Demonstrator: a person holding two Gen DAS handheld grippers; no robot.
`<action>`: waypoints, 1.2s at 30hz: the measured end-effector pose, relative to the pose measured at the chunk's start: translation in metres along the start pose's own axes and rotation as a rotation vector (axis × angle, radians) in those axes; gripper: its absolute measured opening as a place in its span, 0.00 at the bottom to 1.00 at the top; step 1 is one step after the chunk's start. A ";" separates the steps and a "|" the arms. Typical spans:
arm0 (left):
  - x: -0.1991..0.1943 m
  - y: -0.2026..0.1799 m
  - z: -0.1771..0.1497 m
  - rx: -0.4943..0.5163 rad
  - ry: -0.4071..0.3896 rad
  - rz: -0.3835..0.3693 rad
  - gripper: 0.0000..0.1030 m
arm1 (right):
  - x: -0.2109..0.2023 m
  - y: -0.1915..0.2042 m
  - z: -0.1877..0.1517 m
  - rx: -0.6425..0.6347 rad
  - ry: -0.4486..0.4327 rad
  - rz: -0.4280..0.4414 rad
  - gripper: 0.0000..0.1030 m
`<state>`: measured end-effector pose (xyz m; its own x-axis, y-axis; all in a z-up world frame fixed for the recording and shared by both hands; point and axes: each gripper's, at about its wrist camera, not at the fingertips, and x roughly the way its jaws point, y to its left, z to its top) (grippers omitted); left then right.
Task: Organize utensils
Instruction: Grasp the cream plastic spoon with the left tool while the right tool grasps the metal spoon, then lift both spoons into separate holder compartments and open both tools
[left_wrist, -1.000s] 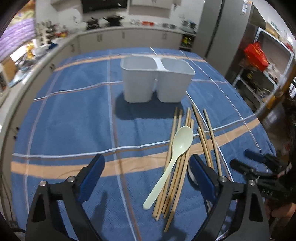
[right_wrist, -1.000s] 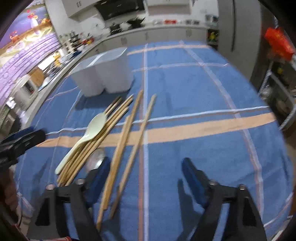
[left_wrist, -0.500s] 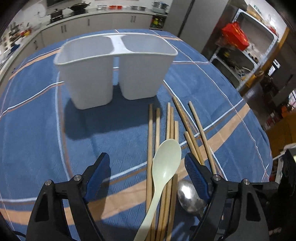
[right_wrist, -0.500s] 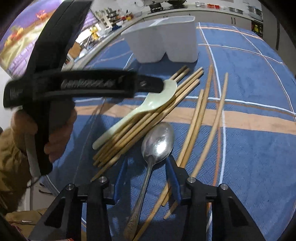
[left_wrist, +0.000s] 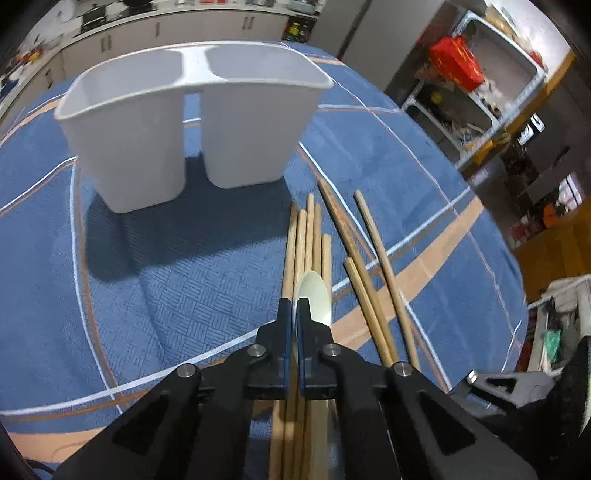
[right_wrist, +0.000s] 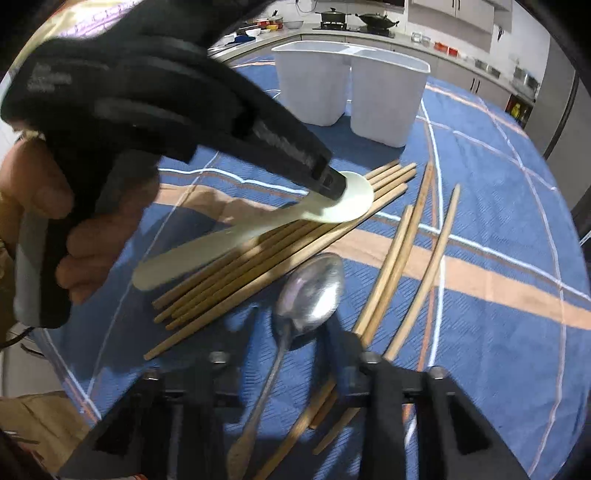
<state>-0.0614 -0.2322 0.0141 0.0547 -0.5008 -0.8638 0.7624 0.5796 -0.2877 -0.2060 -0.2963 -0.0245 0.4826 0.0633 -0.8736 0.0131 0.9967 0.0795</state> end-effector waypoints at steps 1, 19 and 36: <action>-0.002 0.002 0.000 -0.012 -0.010 0.003 0.02 | -0.001 0.004 -0.001 0.010 -0.002 0.006 0.09; -0.105 0.007 -0.016 -0.167 -0.244 0.030 0.02 | -0.044 -0.038 -0.012 0.233 -0.111 0.220 0.04; -0.185 0.033 0.086 -0.219 -0.612 0.174 0.02 | -0.147 -0.102 0.125 0.277 -0.525 0.141 0.04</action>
<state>0.0096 -0.1759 0.1998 0.5696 -0.6251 -0.5337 0.5645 0.7694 -0.2988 -0.1687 -0.4139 0.1556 0.8626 0.0905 -0.4977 0.1107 0.9262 0.3604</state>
